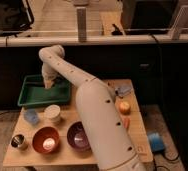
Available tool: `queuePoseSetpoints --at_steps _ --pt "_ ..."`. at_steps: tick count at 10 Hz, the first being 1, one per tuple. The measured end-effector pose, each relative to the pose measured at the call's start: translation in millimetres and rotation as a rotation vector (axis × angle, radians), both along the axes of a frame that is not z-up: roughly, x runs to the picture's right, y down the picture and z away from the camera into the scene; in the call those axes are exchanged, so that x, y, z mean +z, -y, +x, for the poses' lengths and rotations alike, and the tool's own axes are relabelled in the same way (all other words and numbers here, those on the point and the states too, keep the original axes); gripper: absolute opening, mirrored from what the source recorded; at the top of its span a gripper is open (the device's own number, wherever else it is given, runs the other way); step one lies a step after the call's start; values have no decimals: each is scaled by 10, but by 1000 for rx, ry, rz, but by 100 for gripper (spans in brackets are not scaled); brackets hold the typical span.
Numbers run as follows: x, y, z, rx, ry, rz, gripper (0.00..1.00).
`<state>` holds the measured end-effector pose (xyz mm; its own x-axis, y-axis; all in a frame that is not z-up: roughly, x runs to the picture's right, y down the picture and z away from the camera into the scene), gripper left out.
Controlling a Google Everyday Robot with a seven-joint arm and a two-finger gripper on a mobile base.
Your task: Place brush in paper cup
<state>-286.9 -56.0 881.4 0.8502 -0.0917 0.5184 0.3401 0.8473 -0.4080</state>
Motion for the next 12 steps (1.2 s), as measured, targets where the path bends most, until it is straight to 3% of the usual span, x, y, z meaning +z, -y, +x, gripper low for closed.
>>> queuePoseSetpoints --at_steps 3,4,7,10,12 --pt "-463 120 171 134 122 -62 0" --pt "-647 66 260 199 192 -102 0" --pt "-978 -146 366 303 309 -183 0" --pt "-1307 -246 408 377 479 -254 0" --pt "-1561 -429 482 405 572 -318 0"
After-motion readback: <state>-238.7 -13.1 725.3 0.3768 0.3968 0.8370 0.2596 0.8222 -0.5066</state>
